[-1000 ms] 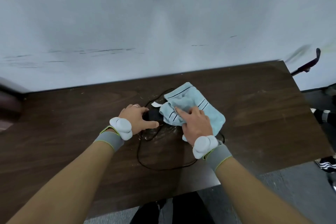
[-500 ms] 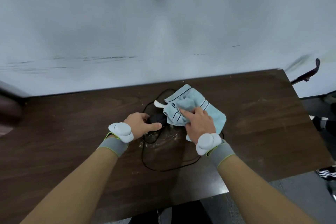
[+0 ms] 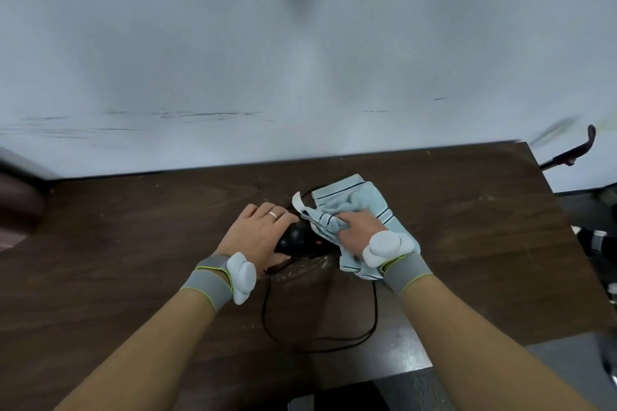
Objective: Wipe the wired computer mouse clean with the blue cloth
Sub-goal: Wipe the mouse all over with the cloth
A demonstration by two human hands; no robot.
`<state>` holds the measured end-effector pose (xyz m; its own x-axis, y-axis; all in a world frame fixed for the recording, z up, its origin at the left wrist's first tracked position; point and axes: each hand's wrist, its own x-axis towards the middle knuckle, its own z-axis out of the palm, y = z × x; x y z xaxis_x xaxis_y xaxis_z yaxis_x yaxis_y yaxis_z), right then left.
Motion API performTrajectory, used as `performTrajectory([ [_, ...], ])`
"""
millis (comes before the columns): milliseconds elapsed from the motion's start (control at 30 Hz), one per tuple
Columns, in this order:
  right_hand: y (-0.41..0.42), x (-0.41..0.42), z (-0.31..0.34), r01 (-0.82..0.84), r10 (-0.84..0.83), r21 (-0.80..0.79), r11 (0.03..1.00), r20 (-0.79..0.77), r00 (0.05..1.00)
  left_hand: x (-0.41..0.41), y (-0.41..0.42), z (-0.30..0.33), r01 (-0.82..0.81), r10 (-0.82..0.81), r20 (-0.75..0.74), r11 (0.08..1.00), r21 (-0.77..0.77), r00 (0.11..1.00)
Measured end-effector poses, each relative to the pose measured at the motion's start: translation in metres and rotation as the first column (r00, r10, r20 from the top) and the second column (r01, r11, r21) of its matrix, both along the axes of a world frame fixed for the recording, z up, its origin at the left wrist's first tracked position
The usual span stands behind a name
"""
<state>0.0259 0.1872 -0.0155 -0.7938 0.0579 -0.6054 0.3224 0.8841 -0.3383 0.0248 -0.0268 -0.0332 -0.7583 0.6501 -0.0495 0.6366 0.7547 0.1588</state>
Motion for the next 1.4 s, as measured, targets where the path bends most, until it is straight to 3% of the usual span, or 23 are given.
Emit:
performTrajectory([
  [167, -0.020, 0.000, 0.011, 0.025, -0.054, -0.192, 0.981, -0.143, 0.988, -0.008, 0.003, 0.005, -0.012, 0.012, -0.033, 1.000, 0.001, 0.999],
  [233, -0.022, 0.009, 0.007, -0.014, -0.003, -0.140, 0.990, -0.122, 0.993, -0.006, 0.001, 0.004, -0.030, 0.030, -0.005, 1.000, 0.011, 1.000],
  [400, 0.000, 0.019, 0.001, -0.089, 0.104, 0.206, 0.974, -0.061, 0.993, 0.002, -0.008, -0.003, -0.106, 0.103, 0.098, 0.994, 0.028, 0.990],
  [467, -0.010, 0.013, 0.008, -0.108, 0.143, 0.198, 0.974, -0.168, 0.975, 0.003, -0.005, -0.003, -0.148, 0.142, 0.130, 0.988, 0.038, 0.981],
  [533, -0.021, 0.013, 0.012, -0.120, 0.133, 0.068, 0.990, -0.236, 0.963, 0.003, -0.003, -0.003, -0.187, 0.178, 0.141, 0.981, 0.053, 0.974],
  [600, -0.024, 0.024, 0.009, -0.146, 0.151, 0.038, 0.989, -0.207, 0.967, 0.005, -0.004, -0.006, -0.214, 0.202, 0.147, 0.975, 0.065, 0.968],
  [667, -0.013, 0.034, 0.004, -0.146, 0.165, 0.134, 0.980, -0.143, 0.976, 0.008, -0.008, -0.009, -0.253, 0.236, 0.193, 0.965, 0.069, 0.953],
  [733, 0.005, 0.039, 0.005, -0.098, 0.122, 0.164, 0.982, -0.146, 0.982, 0.014, -0.008, -0.011, -0.320, 0.299, 0.250, 0.946, 0.049, 0.921],
  [800, 0.019, 0.042, 0.012, 0.030, -0.008, 0.086, 0.996, -0.244, 0.970, 0.018, -0.005, -0.012, -0.393, 0.376, 0.260, 0.919, 0.015, 0.889],
  [900, 0.034, 0.046, 0.024, 0.219, -0.209, -0.017, 0.976, -0.387, 0.898, 0.025, 0.008, -0.011, -0.510, 0.515, 0.214, 0.856, -0.083, 0.830],
  [1000, 0.043, 0.047, 0.034, 0.294, -0.291, -0.063, 0.954, -0.434, 0.853, 0.030, 0.024, -0.005, -0.536, 0.560, 0.169, 0.828, -0.169, 0.811],
  [1167, 0.053, 0.051, 0.042, 0.347, -0.365, -0.126, 0.929, -0.455, 0.812, 0.013, 0.034, 0.011, -0.377, 0.388, 0.077, 0.917, -0.127, 0.918],
  [1267, 0.058, 0.055, 0.045, 0.363, -0.388, -0.152, 0.920, -0.493, 0.779, -0.009, 0.041, 0.022, -0.021, 0.039, 0.079, 0.978, -0.210, 0.996],
  [1333, 0.058, 0.057, 0.047, 0.349, -0.381, -0.159, 0.923, -0.501, 0.777, -0.019, 0.049, 0.027, 0.272, -0.238, 0.137, 0.897, -0.348, 0.962],
  [1400, 0.060, 0.058, 0.048, 0.342, -0.383, -0.177, 0.923, -0.505, 0.773, -0.024, 0.060, 0.027, 0.469, -0.449, 0.163, 0.747, -0.471, 0.879],
])
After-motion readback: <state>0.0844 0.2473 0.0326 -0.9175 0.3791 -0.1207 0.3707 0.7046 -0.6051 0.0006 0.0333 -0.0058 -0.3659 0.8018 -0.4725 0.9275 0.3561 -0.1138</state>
